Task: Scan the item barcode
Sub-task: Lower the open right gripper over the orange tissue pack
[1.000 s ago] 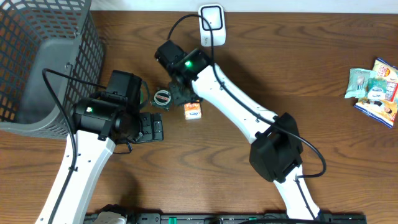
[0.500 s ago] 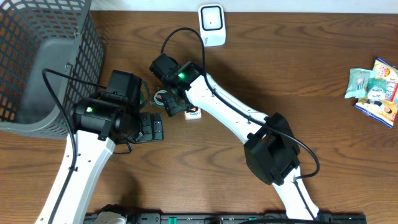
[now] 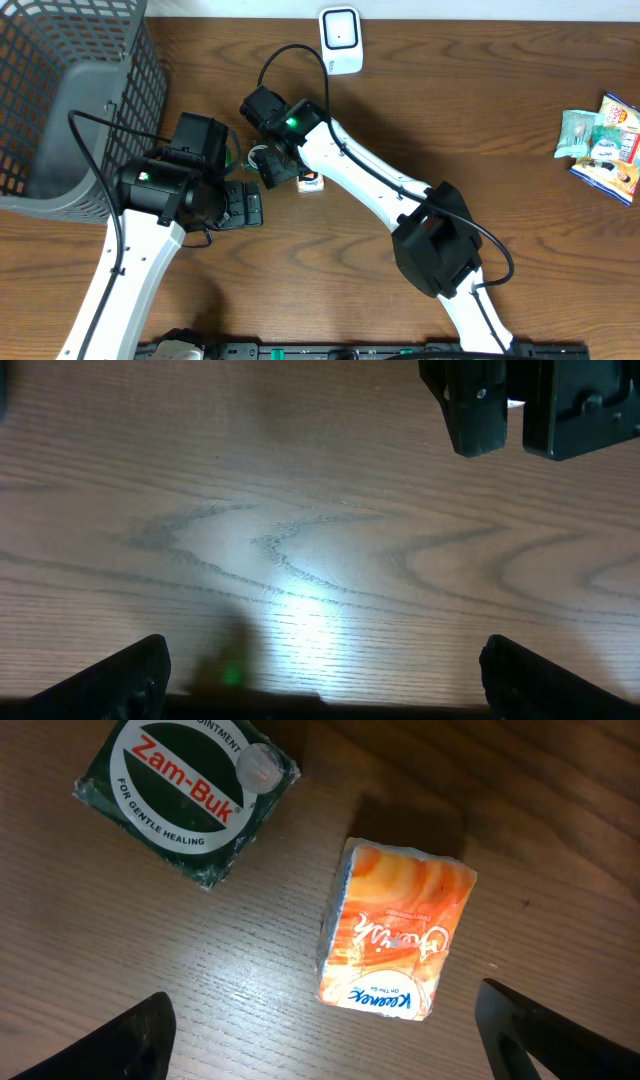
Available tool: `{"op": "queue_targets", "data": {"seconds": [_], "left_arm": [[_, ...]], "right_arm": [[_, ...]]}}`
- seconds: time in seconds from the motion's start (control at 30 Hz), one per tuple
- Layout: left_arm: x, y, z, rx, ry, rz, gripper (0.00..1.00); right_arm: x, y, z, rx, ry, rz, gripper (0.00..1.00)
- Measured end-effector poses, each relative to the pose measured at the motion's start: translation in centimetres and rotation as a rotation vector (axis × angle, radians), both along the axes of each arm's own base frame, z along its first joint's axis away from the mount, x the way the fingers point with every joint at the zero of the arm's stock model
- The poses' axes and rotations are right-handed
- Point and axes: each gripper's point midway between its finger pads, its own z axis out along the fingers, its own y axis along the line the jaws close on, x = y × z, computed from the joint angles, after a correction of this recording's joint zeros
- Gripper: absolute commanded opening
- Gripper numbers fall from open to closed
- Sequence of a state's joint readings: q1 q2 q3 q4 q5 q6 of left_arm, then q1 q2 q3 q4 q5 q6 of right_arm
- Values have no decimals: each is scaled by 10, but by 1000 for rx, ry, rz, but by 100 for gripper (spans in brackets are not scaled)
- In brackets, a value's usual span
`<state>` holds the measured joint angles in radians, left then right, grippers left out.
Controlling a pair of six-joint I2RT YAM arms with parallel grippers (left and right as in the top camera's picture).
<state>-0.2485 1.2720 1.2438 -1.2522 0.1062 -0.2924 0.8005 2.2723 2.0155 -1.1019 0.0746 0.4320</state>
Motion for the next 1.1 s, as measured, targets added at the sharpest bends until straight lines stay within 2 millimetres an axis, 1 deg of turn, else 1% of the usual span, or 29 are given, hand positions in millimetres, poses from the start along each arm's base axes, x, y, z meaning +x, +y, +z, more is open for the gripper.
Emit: {"op": "queue_targets", "data": {"seconds": [0.03,0.07,0.1,0.13,0.17,0.23,0.43,0.57,0.63,0.73,0.83,0.97,1.07,1.1], "left_arm": [[0,0,0,0,0,0,98],[0,0,0,0,0,0,98],[0,0,0,0,0,0,98],[0,0,0,0,0,0,98],[0,0,0,0,0,0,98],[0,0,0,0,0,0,98],[0,0,0,0,0,0,98],[0,0,0,0,0,0,98],[0,0,0,0,0,0,98],[0,0,0,0,0,0,98],[0,0,0,0,0,0,98],[0,0,0,0,0,0,98],[0,0,0,0,0,0,98],[0,0,0,0,0,0,97]], "right_arm": [[0,0,0,0,0,1,87],[-1,0,0,0,1,2,82],[-1,1,0,-1,1,3,75],[-2,1,0,-1,1,8,64],[-2,2,0,-1,1,8,57],[-2,2,0,-1,1,9,48],[-4,3,0,-1,2,9,50],[-4,2,-1,-7,6,16,41],[-4,2,-1,-5,3,17,41],[-3,3,-2,-2,-2,21,45],[-2,3,-5,-5,-7,23,45],[-1,2,-15,-6,-13,22,45],[0,2,-28,-6,-22,21,46],[0,1,-36,-6,-30,20,47]]}}
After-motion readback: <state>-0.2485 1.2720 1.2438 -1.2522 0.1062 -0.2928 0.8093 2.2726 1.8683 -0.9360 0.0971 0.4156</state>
